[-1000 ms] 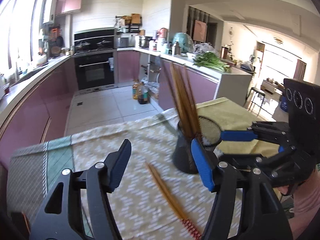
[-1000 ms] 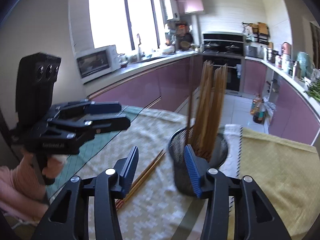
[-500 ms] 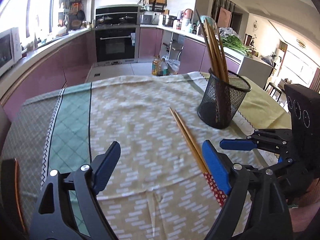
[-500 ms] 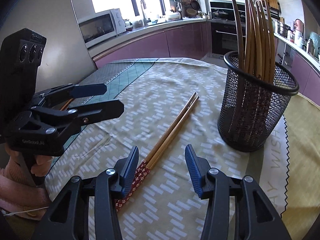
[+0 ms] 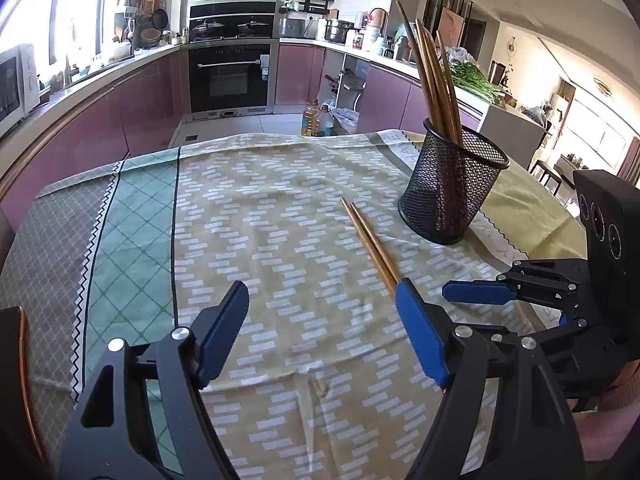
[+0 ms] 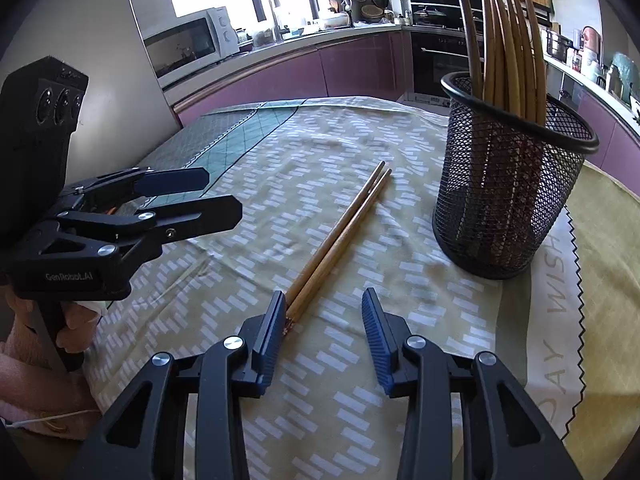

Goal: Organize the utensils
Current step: 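Move both open tools back over the last loose chopsticks on the cloth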

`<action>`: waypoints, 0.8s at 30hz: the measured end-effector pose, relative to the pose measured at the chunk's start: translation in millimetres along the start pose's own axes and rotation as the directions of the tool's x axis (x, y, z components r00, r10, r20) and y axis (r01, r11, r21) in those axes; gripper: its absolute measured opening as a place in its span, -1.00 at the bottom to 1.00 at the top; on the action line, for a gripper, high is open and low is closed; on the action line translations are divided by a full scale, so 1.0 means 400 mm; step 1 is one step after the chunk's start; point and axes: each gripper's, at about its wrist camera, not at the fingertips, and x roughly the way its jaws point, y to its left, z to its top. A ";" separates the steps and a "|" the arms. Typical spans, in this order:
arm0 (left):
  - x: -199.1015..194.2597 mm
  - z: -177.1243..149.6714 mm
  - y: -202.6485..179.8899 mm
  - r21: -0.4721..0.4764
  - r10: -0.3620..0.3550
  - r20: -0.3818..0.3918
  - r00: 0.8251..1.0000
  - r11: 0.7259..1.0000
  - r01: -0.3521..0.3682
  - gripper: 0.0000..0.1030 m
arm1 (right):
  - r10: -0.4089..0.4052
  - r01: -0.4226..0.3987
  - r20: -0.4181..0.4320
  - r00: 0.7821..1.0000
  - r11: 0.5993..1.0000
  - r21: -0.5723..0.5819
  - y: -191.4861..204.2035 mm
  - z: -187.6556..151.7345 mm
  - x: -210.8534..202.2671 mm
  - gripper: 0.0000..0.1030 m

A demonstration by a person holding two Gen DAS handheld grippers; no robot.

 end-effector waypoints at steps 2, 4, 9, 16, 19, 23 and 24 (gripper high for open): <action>0.004 0.000 0.000 -0.001 -0.002 -0.004 1.000 1.000 0.002 0.44 | -0.002 0.002 0.000 1.000 1.000 0.000 0.000 0.001 0.000 -0.26; 0.008 -0.001 -0.002 0.001 -0.003 -0.008 1.000 1.000 0.003 0.44 | -0.008 0.008 -0.001 1.000 1.000 -0.003 -0.002 -0.001 -0.002 -0.26; 0.013 -0.004 -0.008 0.007 -0.012 -0.014 1.000 1.000 0.012 0.44 | -0.043 0.043 -0.023 0.999 0.999 0.008 -0.013 -0.001 -0.002 -0.36; 0.022 -0.003 -0.014 0.010 -0.011 -0.019 1.000 1.000 0.012 0.44 | 0.010 -0.010 0.002 1.000 1.000 0.018 -0.001 0.000 -0.012 -0.37; 0.023 -0.003 -0.014 0.010 -0.012 -0.020 1.000 1.000 0.012 0.44 | 0.017 -0.017 -0.009 1.000 1.000 0.003 0.014 0.001 0.005 -0.37; 0.027 -0.002 -0.012 0.007 -0.010 -0.022 1.000 1.000 0.010 0.44 | 0.007 -0.007 -0.015 1.000 1.000 0.005 0.014 0.000 0.011 -0.38; 0.028 -0.004 -0.009 0.004 -0.011 -0.022 1.000 1.000 0.011 0.44 | 0.004 -0.004 -0.019 1.000 1.000 0.008 0.011 -0.001 0.010 -0.40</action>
